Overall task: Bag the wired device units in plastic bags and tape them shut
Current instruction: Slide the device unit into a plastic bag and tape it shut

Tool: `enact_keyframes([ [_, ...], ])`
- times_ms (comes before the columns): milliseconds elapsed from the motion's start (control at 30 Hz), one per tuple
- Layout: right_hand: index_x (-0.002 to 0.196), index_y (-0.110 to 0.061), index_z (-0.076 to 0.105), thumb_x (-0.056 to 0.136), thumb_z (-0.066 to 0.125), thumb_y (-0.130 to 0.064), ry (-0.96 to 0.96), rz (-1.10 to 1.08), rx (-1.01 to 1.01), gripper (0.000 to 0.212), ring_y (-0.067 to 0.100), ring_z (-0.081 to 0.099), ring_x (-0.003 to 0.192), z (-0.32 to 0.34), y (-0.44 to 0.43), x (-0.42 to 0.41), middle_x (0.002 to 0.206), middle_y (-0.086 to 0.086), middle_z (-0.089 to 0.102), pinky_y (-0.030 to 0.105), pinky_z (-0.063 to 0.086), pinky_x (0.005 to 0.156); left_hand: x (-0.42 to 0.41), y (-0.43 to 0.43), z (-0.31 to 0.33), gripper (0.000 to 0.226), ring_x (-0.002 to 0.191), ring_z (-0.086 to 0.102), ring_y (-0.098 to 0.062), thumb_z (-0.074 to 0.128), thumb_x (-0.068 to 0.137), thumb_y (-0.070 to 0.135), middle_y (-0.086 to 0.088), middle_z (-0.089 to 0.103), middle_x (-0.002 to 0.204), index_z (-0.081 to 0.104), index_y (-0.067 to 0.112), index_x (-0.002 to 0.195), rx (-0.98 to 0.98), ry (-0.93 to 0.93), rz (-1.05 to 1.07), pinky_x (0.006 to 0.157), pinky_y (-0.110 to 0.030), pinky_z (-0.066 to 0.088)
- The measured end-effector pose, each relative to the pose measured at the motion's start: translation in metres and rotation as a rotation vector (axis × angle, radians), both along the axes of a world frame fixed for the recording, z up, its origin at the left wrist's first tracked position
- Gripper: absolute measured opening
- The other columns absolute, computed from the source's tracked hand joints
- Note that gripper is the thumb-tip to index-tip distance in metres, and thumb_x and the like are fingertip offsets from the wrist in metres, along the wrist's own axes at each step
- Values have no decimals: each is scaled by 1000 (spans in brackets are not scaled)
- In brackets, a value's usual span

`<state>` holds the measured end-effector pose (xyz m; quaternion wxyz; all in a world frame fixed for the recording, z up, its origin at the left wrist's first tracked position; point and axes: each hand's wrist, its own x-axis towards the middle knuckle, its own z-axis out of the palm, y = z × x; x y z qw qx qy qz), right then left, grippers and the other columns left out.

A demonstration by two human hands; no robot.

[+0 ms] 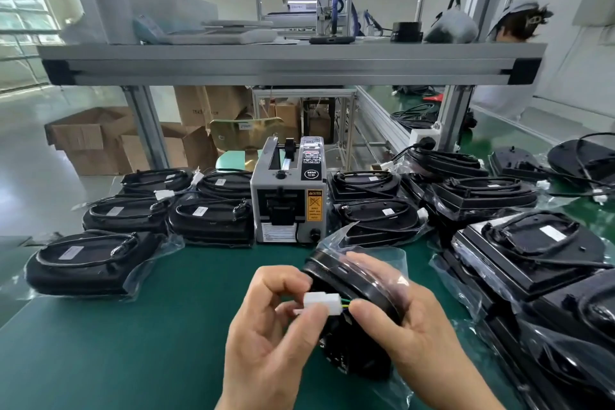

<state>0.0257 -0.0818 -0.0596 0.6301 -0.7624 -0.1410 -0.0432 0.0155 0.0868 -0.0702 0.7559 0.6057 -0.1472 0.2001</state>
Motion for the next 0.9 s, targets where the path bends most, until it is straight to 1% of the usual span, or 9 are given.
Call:
enact_keyframes([
  [100,113,-36,67,54,73,-45,-45,-69,-20,61,-1,71,85,-3,3,1,95,-20,76,4,47,73,25,13,8,23,73,63,-12,63,80,42,-1,70,83,72,21,84,37,115,93,68,-20,52],
  [167,113,-40,66,53,73,-43,-40,-87,-27,61,-2,71,81,-3,4,2,89,-19,76,4,48,71,56,19,11,20,69,62,-9,64,87,36,2,70,77,73,19,81,28,238,182,67,-21,52],
  [300,115,-42,64,51,69,-50,-22,-80,-31,65,1,71,75,-1,4,2,82,-14,76,5,49,69,131,24,8,14,54,54,-5,67,92,19,1,65,69,73,13,82,-32,568,227,52,-19,47],
  [367,115,-42,64,50,68,-50,-21,-88,-27,66,1,70,71,-1,4,2,78,-15,75,5,48,68,159,23,5,12,47,52,-6,69,91,16,0,65,65,71,9,82,-94,716,221,44,-17,44],
  [467,115,-44,65,49,68,-51,-15,-87,-33,66,5,72,77,-2,3,4,84,-11,76,6,48,71,185,19,2,15,39,51,-3,69,91,15,4,62,49,68,8,79,-226,895,204,37,-16,40],
  [567,116,-41,65,50,70,-49,-11,-82,-6,67,7,73,86,-3,1,6,91,-10,77,9,50,75,201,17,3,13,33,51,-1,69,91,14,5,59,42,64,9,81,-334,937,197,35,-13,38],
  [700,117,-40,66,53,72,-47,-14,-65,5,65,8,73,85,-3,1,5,91,-8,77,10,52,74,209,11,2,15,32,50,-2,70,89,11,5,56,41,60,10,78,-404,937,244,34,-13,36],
  [833,115,-42,67,55,72,-46,-23,-64,1,60,8,73,83,-4,2,4,92,-9,77,12,53,72,205,6,5,21,30,45,-3,67,85,6,6,52,37,54,11,69,-494,888,323,34,-14,33],
  [900,113,-47,68,56,73,-46,-28,-59,1,58,11,73,85,-4,2,5,94,-8,77,19,56,75,194,6,11,18,33,44,-3,67,83,6,6,52,41,55,12,71,-479,827,313,36,-15,34],
])
